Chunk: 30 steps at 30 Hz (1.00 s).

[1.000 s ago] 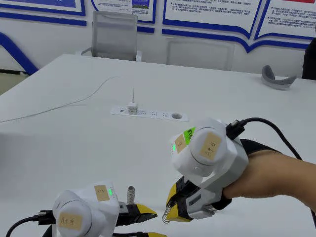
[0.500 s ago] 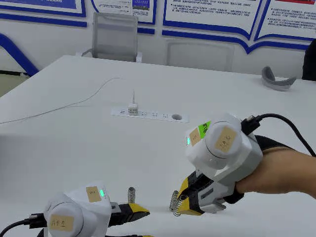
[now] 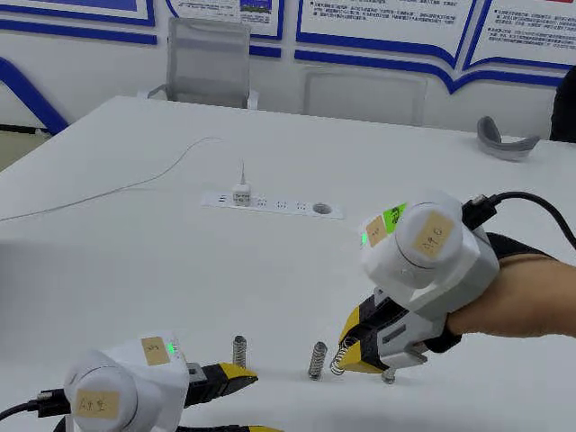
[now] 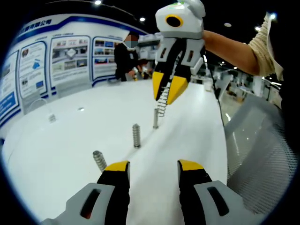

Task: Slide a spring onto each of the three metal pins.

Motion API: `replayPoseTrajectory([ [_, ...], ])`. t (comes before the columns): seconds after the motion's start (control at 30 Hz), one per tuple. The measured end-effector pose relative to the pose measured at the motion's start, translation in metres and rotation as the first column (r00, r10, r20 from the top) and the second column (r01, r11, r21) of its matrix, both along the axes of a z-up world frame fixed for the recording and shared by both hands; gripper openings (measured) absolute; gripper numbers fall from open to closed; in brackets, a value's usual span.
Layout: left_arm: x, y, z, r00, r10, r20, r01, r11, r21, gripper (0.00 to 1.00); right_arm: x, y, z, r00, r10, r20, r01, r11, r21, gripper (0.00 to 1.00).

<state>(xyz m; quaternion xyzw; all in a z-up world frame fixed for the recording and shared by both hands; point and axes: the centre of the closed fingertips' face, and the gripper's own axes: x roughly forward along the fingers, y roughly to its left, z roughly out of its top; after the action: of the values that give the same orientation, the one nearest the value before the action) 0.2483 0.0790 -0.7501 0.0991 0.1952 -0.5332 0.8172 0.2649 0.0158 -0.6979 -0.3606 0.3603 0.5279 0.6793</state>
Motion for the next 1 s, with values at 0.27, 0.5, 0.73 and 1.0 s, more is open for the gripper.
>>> replayPoseTrajectory([
  [0.27, 0.002, 0.011, -0.004, 0.999, 0.031, -0.010, -0.031, 1.000, 0.004, 0.45, 0.007, -0.012, 0.003, 0.999, -0.036, 0.011, 0.036, 0.999, -0.002, 0.12],
  [0.5, 0.005, 0.018, -0.004, 0.998, 0.055, -0.014, -0.055, 0.998, 0.003, 0.48, 0.011, -0.019, 0.005, 0.998, -0.058, 0.019, 0.058, 0.998, -0.005, 0.12],
  [0.73, 0.007, 0.024, -0.004, 0.997, 0.075, -0.017, -0.075, 0.997, 0.003, 0.51, 0.015, -0.025, 0.006, 0.997, -0.072, 0.024, 0.072, 0.997, -0.008, 0.12],
  [1.0, 0.010, 0.029, -0.005, 0.995, 0.097, -0.022, -0.097, 0.995, 0.003, 0.56, 0.021, -0.033, 0.007, 0.995, -0.093, 0.026, 0.094, 0.996, -0.013, 0.12],
])
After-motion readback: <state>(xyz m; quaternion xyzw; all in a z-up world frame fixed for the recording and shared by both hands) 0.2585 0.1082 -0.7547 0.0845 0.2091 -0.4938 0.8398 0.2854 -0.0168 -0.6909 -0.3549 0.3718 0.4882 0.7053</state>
